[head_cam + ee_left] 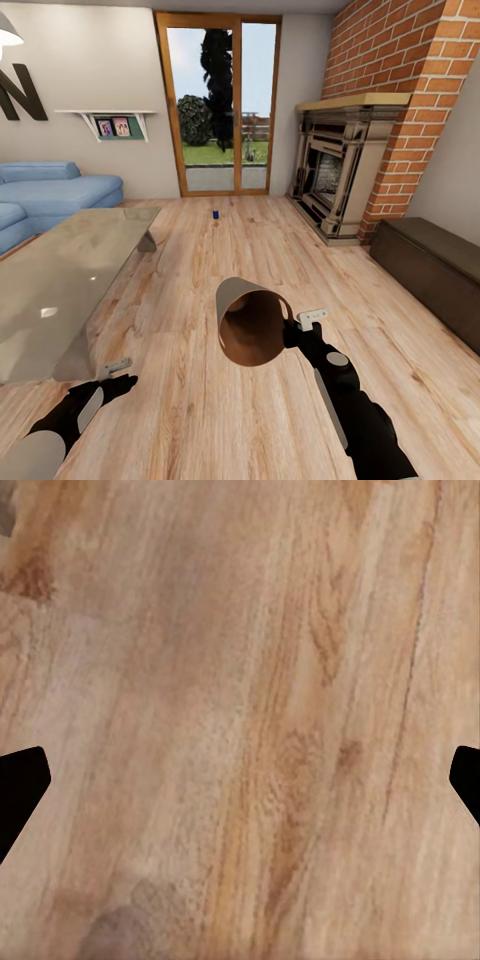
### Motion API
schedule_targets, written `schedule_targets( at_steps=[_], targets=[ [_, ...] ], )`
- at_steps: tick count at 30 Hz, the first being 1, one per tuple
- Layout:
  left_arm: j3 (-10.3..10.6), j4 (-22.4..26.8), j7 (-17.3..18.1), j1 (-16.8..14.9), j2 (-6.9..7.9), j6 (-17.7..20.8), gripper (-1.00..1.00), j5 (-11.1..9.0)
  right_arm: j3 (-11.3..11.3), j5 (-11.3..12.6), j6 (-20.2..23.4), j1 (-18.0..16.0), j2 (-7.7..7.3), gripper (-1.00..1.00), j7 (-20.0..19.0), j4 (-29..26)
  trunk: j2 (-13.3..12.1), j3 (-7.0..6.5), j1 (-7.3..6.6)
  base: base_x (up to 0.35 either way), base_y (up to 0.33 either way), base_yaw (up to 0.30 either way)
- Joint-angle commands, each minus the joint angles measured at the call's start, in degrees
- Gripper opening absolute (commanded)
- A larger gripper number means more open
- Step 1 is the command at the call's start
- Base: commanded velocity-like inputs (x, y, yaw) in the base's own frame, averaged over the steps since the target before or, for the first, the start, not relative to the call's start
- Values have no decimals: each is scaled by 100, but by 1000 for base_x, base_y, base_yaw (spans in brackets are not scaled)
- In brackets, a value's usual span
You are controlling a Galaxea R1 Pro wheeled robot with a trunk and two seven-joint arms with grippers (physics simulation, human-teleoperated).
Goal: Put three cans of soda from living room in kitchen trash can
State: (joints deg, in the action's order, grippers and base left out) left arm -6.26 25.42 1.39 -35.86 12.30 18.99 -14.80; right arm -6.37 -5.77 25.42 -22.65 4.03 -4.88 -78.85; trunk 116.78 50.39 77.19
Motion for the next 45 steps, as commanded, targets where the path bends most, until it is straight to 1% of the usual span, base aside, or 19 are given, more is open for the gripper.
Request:
schedule_targets(
  at_steps=[1, 7, 11, 16, 17, 18, 19, 20, 21, 23, 24, 27, 28, 30, 31, 33, 36, 38, 45],
  targets=[
    [0, -1, -1, 0, -3, 0, 100, 1, -1, 32, 0, -2, 1, -100, -30, -8, 0, -1, 0, 0, 0, 0],
    [9, -2, 35, 9, -1, -322, 100, 9, -33, 32, -5, -1, 5, -100, -27, -8, 0, -1, 0, -12, 0, 0],
    [10, -2, 41, 13, -1, -374, 100, 12, -42, 32, -4, 2, 12, -100, -23, -8, 0, -1, 0, -193, 0, 0],
    [12, -8, 52, 10, -15, -279, 100, 23, -32, 32, 8, 4, 13, -100, -10, -3, 0, -1, 0, -163, 0, 0],
    [10, -9, 53, 8, -16, -8, 100, 19, -35, 32, 11, 5, 14, -100, -8, -3, 0, -1, 0, -64, 0, 0],
    [8, -9, 53, 6, -14, 154, 100, 18, -38, 32, 12, 5, 15, -100, -7, -4, 0, -1, 0, -51, 0, 0],
    [6, -8, 60, 2, -4, 645, 100, 9, -42, 32, 13, 4, 16, -100, -7, -5, 0, -1, 0, -33, 0, 0],
    [5, 2, 64, -5, 2, 956, 100, -3, -45, 32, 14, 3, 17, -100, -7, -6, 0, -1, 0, -26, 0, 0],
    [4, 15, 75, -37, 8, 1561, 100, -16, -49, 32, 14, 3, 18, -100, -6, -6, 0, -1, 0, -17, 0, 0],
    [1, 31, 86, -103, 12, 2139, 100, -23, -54, 32, 18, 2, 18, -100, -7, -7, 0, -1, 0, -12, 0, 0],
    [-2, 41, 94, -223, 14, 2648, 100, -20, -55, 32, 20, 1, 18, -100, -9, -7, 0, -1, 0, -7, 0, 0],
    [2, 18, 97, -472, 22, 3283, 100, -9, -56, 32, 22, -1, 15, -100, -11, -7, 0, -1, 0, -4, 0, 0],
    [6, 0, 98, -702, 29, 3735, 100, -1, -54, 32, 23, 0, 13, -100, -12, -7, 0, -1, 0, -2, 0, 0],
    [5, -6, 98, -796, 32, 3928, 100, 4, -57, 35, 23, 1, 12, -100, -12, -8, 0, -1, 0, -1, 0, 0],
    [8, -44, 94, -879, 34, 4101, 100, 12, -62, 38, 24, -1, 15, -100, -14, -12, 0, -1, 0, 0, 0, 0],
    [7, -146, 91, -912, 38, 4101, 100, 12, -66, 39, 24, -1, 17, -100, -17, -18, 0, -1, 0, 0, 0, 0],
    [4, -361, 81, -954, 82, 4101, 100, 1, -66, 40, 24, -1, 18, -100, -20, -35, 0, -1, 0, 0, 0, 0],
    [1, -425, 64, -964, 142, 4101, 100, -17, -66, 41, 24, -1, 18, -100, -21, -40, 0, -1, 0, 0, 0, 0],
    [-6, -466, 20, -968, 210, 4101, 100, -29, -65, 41, 30, 5, 26, -100, -21, -42, 0, -1, 0, 0, 0, 0]
  ],
)
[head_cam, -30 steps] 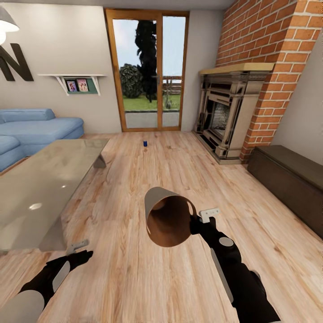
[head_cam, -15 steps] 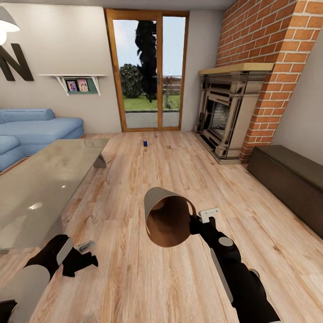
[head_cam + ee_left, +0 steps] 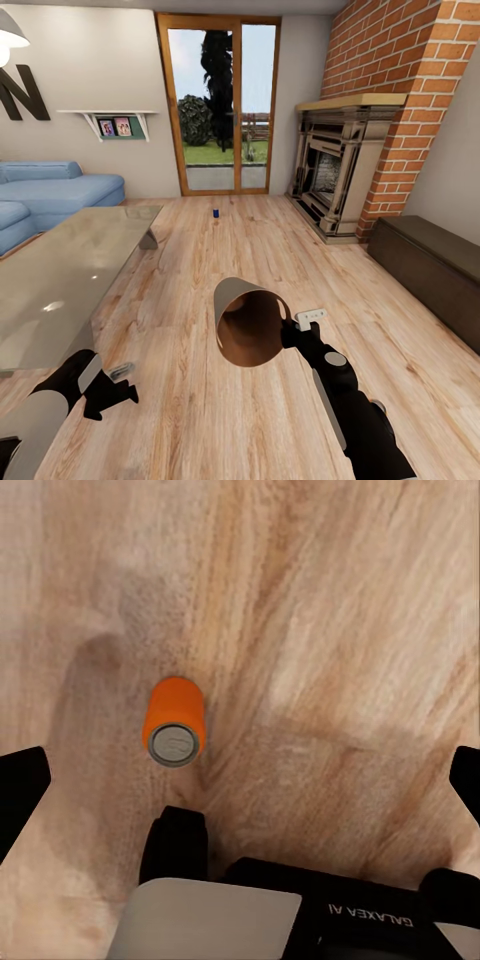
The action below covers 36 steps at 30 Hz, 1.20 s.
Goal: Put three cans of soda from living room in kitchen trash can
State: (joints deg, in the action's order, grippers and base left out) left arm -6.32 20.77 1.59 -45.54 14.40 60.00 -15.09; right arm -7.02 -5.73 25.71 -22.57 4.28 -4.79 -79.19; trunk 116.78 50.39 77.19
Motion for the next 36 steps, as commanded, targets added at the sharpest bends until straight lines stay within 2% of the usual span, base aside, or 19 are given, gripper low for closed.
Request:
schedule_targets(
  at_steps=[1, 16, 19, 36],
  targets=[
    [-1, 1, -2, 1, 4, 0, 100, 0, -1, 37, 2, -2, 2, -100, -31, -8, 0, -1, 0, 0, 0, 0],
    [-23, 11, -5, 9, 2, -29, 100, 1, -9, 29, -3, -1, 3, -100, -31, -8, 0, -1, 0, 0, 0, 0],
    [0, 72, -6, 16, -19, -201, 100, 8, -10, 22, -4, -1, 3, -100, -31, -8, 0, -1, 0, -50, 0, 0],
    [-26, 102, 7, 19, -39, -308, 100, 15, -19, 19, -4, -1, 3, -100, -33, -8, 0, -1, 0, -288, 3, 0]
  ],
)
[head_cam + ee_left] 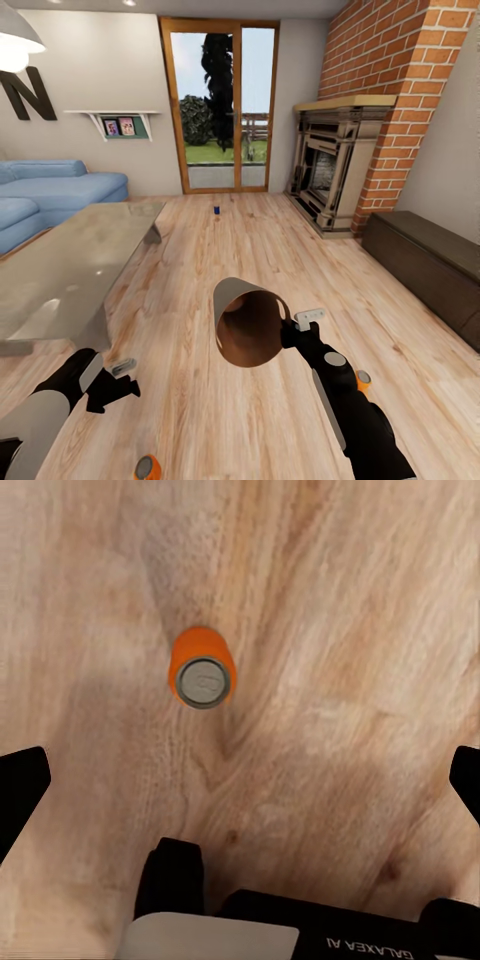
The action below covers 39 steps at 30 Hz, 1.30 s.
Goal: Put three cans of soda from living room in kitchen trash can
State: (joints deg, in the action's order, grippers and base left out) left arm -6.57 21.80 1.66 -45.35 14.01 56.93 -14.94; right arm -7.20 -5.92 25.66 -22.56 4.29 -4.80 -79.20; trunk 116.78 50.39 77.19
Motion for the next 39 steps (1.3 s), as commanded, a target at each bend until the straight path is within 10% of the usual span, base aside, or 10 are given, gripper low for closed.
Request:
schedule_targets(
  at_steps=[1, 19, 39],
  targets=[
    [-4, 0, -3, 0, 5, -3, 100, 0, 0, 38, 1, -2, 1, -100, -31, -8, 0, -1, 0, -296, 36, 0],
    [19, 4, -17, 0, -12, -14, 100, 0, -17, 30, 1, -2, 10, -100, -35, -8, 0, -1, 0, -207, 3, 0],
    [33, 452, -15, 0, -12, -15, 100, 4, -18, 21, 1, 4, 10, -100, -38, -8, 0, -1, 0, 136, 0, 0]
  ],
)
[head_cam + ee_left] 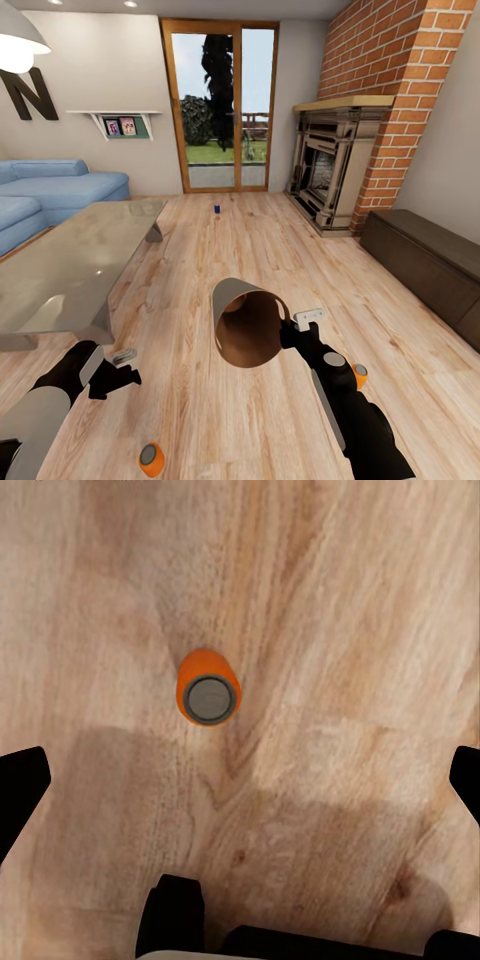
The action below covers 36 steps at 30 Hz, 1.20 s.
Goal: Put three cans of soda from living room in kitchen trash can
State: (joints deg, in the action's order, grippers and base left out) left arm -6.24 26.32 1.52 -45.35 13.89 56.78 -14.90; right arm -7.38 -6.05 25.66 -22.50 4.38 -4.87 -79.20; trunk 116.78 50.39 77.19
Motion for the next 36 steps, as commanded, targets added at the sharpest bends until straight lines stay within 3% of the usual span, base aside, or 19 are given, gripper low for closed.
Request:
schedule_targets(
  at_steps=[1, 7, 13, 21, 28, 36],
  targets=[
    [0, 1, 0, 0, 0, -1, 100, -1, 0, 33, 1, -2, 1, -100, -31, -8, 0, -1, 0, 13, 0, 0],
    [3, 43, 8, 0, -2, -27, 100, -3, 0, 30, 1, 0, 1, -100, -30, -8, 0, -1, 0, 4, 0, 0],
    [2, 92, 4, 0, -7, -550, 100, 6, 2, 28, 3, 0, -1, -100, -30, -8, 0, -1, 0, 0, 0, 0],
    [-18, 123, 10, -19, -15, -804, 100, -8, 1, 33, 33, 0, 2, -100, -28, -8, 0, -1, 0, 0, 0, 0],
    [-31, 131, 7, -24, -56, -943, 100, -34, 15, 16, 634, 0, 20, -100, 22, -8, 0, -1, 0, 0, 0, 0],
    [-28, 127, 9, -7, -61, -1047, 100, -28, 15, 30, 797, 0, 26, -100, 29, -8, 121, 53, 66, 0, 0, 0]
  ],
)
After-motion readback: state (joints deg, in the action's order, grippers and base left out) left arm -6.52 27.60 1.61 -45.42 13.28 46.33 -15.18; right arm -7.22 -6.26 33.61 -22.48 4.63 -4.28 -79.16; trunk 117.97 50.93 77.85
